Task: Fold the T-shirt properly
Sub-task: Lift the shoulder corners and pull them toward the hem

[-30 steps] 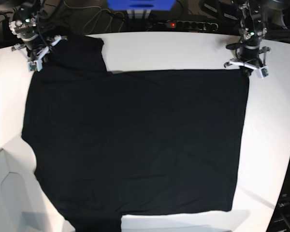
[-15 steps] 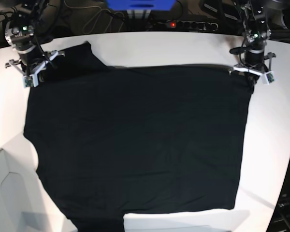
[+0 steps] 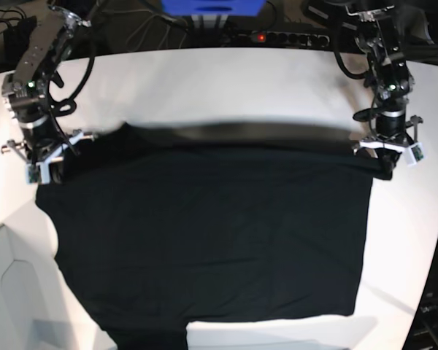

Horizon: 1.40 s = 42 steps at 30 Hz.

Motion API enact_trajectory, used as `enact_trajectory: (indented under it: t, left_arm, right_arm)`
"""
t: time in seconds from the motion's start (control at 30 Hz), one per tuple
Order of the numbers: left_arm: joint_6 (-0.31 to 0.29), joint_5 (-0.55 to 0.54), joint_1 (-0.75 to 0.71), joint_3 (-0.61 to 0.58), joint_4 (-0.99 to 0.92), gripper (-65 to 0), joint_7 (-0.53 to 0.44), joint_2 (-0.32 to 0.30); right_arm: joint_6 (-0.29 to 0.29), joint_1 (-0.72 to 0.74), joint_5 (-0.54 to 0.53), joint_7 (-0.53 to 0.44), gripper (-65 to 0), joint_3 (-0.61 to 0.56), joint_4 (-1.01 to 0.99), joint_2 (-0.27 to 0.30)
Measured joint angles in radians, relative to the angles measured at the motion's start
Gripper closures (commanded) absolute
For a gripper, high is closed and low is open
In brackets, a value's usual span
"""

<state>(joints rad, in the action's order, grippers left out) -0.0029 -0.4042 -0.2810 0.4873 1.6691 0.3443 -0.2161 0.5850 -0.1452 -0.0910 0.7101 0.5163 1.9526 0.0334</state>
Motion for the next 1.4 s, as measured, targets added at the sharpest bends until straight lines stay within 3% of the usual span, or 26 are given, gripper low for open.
enact_trajectory:
  t: [0.3,0.7,0.87,1.1,1.4]
  left_arm:
    - [0.001,0.002,0.227,0.0,-0.079,0.0,0.165,-0.002]
    - [0.001,0.002,0.361,-0.005,-0.25,0.0,0.176,0.0]
    - [0.001,0.003,0.38,-0.005,-0.274,0.0,0.168,0.0]
    - [0.0,0.002,0.388,-0.005,-0.28,0.0,0.169,0.0]
    - [0.0,0.003,0.393,-0.005,-0.325,0.0,0.168,0.0]
  right_arm:
    - [0.005,0.248,0.129,0.002,0.0,-0.055,-0.235,0.016]
    - [0.006,0.533,0.227,-0.003,0.0,-0.06,-0.584,0.041]
    - [0.006,0.58,0.225,-0.018,0.0,-0.119,-0.677,0.072]
    - [0.006,0.585,0.225,-0.093,0.0,-0.125,-0.739,0.072]
    - [0.006,0.584,0.226,-0.094,0.0,-0.125,-0.756,0.071]
